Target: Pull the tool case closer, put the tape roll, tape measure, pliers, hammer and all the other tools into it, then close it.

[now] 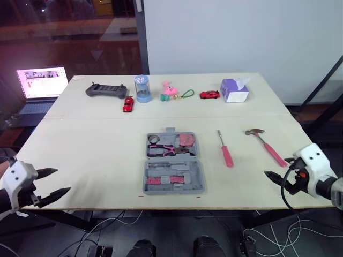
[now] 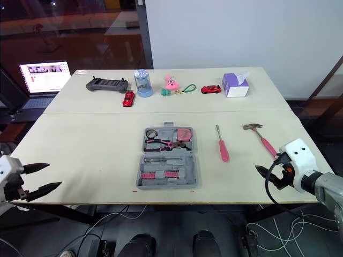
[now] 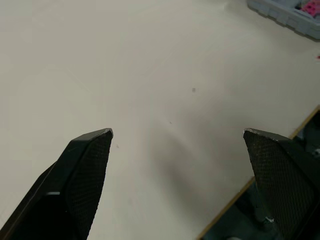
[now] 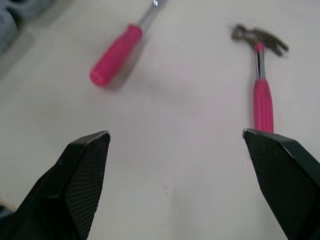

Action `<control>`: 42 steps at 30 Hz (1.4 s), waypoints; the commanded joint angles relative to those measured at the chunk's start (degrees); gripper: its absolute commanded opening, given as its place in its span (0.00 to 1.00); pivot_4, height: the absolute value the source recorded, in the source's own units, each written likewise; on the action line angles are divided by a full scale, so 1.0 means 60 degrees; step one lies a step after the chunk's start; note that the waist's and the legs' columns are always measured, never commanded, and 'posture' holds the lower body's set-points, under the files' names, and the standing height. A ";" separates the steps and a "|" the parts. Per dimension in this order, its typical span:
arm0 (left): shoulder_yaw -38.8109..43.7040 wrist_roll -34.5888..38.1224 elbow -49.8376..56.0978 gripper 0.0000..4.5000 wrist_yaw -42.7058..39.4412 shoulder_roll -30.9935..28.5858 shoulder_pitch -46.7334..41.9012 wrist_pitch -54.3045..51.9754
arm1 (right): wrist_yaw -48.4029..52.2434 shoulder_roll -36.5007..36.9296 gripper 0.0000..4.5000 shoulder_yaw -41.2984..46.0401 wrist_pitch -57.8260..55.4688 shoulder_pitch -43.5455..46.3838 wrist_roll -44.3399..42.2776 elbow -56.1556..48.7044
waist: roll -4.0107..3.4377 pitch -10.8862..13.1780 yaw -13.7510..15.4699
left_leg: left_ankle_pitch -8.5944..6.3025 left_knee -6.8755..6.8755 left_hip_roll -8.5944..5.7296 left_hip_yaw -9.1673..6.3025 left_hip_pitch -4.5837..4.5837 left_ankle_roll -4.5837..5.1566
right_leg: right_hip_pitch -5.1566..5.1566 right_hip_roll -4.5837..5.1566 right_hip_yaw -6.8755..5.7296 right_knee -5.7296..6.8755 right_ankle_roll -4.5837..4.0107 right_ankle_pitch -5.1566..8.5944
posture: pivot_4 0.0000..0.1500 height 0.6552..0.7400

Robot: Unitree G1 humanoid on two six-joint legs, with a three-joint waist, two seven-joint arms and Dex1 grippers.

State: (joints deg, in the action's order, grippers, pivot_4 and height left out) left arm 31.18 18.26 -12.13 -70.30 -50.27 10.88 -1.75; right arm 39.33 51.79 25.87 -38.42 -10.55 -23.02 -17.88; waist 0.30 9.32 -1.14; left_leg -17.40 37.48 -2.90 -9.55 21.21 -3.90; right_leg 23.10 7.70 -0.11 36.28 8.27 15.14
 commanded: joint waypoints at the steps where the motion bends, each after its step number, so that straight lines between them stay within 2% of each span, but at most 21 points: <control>1: 0.0079 0.0275 0.0364 1.00 0.0100 -0.0024 0.0082 0.0071 | 0.0035 0.0027 1.00 0.0323 0.0079 0.0080 0.0017 -0.0266 | 0.0001 0.0000 0.0022 | 0.0000 0.0000 0.0002 0.0000 0.0000 0.0000 | 0.0000 -0.0001 -0.0001 0.0000 0.0000 0.0000 | 1.00 1.00; 8: -0.0952 0.0439 0.1659 1.00 0.0423 0.0461 0.0043 -0.0649 | -0.1068 -0.0221 1.00 0.0110 -0.1069 0.0577 0.0230 -0.0652 | -0.0003 -0.0001 0.0055 | 0.0001 -0.0001 0.0002 0.0002 0.0002 -0.0001 | -0.0001 0.0001 0.0000 -0.0004 -0.0001 0.0000 | 1.00 1.00; 13: -0.2557 0.0844 0.4212 1.00 0.1782 0.1528 -0.0205 -0.2650 | -0.2544 -0.0795 1.00 -0.0966 -0.2662 0.2012 0.0678 -0.0485 | -0.0006 -0.0001 0.0050 | 0.0003 -0.0001 0.0002 0.0000 0.0001 -0.0005 | -0.0001 0.0000 0.0003 -0.0004 -0.0003 -0.0002 | 1.00 1.00; 17: -0.3246 0.1170 0.5734 1.00 0.2973 0.2342 -0.0420 -0.3729 | -0.3429 -0.1286 1.00 -0.1328 -0.3379 0.3129 0.1086 0.0606 | -0.0005 -0.0001 0.0057 | 0.0008 -0.0002 0.0001 -0.0002 0.0010 -0.0015 | 0.0010 0.0000 0.0005 -0.0003 -0.0004 -0.0003 | 1.00 1.00; 22: -0.3917 0.1361 0.7125 1.00 0.3700 0.3081 -0.0367 -0.3851 | -0.4168 -0.1702 1.00 -0.1893 -0.3045 0.4666 0.1801 0.2749 | -0.0009 -0.0002 0.0048 | 0.0012 -0.0004 0.0000 0.0006 0.0008 -0.0022 | 0.0014 -0.0001 0.0013 -0.0005 -0.0008 -0.0006 | 1.00 1.00; 25: -0.4218 0.1404 0.7608 1.00 0.3850 0.3264 -0.0299 -0.3672 | -0.4474 -0.1979 1.00 -0.2160 -0.2294 0.5792 0.2198 0.4826 | -0.0017 -0.0007 0.0015 | 0.0016 -0.0017 0.0000 0.0009 0.0008 -0.0028 | 0.0020 -0.0001 0.0015 -0.0005 -0.0009 -0.0006 | 1.00 1.00; 32: -0.4431 0.1407 0.8077 1.00 0.4230 0.3230 -0.0193 -0.3700 | -0.4547 -0.2092 1.00 -0.2586 0.0345 0.8151 0.2965 1.0300 | -0.0029 -0.0004 0.0024 | 0.0018 -0.0023 -0.0001 0.0023 0.0008 -0.0032 | 0.0019 0.0000 0.0023 -0.0016 -0.0010 -0.0007 | 1.00 1.00; 37: -0.4382 0.1473 0.8268 1.00 0.4388 0.3122 -0.0085 -0.3760 | -0.4442 -0.2193 1.00 -0.2510 0.1137 0.8974 0.2938 1.2441 | -0.0027 -0.0005 -0.0006 | 0.0020 -0.0025 0.0000 0.0024 0.0006 -0.0034 | 0.0015 0.0000 0.0023 -0.0021 -0.0010 -0.0007 | 1.00 1.00; 40: -0.4292 0.1555 0.8326 1.00 0.4504 0.3066 -0.0017 -0.3826 | -0.4350 -0.2301 0.81 -0.2510 0.1248 0.9151 0.2914 1.2899 | -0.0026 -0.0006 -0.0005 | 0.0020 -0.0024 0.0000 0.0024 0.0001 -0.0034 | 0.0009 0.0000 0.0023 -0.0021 -0.0010 -0.0007 | 1.00 1.00; 42: -0.4275 0.1586 0.8323 1.00 0.4599 0.3023 0.0007 -0.3878 | -0.4254 -0.2388 0.60 -0.2530 0.1169 0.9153 0.2902 1.2882 | -0.0025 -0.0007 -0.0006 | 0.0020 -0.0024 0.0000 0.0024 -0.0002 -0.0034 | 0.0005 0.0000 0.0023 -0.0021 -0.0010 -0.0007 | 1.00 1.00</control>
State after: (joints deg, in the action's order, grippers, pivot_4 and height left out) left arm 4.19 26.89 36.10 -43.27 -31.56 10.59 -24.86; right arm 13.56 38.00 10.63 -30.74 44.82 -5.86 58.00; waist 0.16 9.28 -1.17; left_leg -17.29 37.34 -2.90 -9.41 21.20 -4.10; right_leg 23.12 7.70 0.03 36.15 8.21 15.10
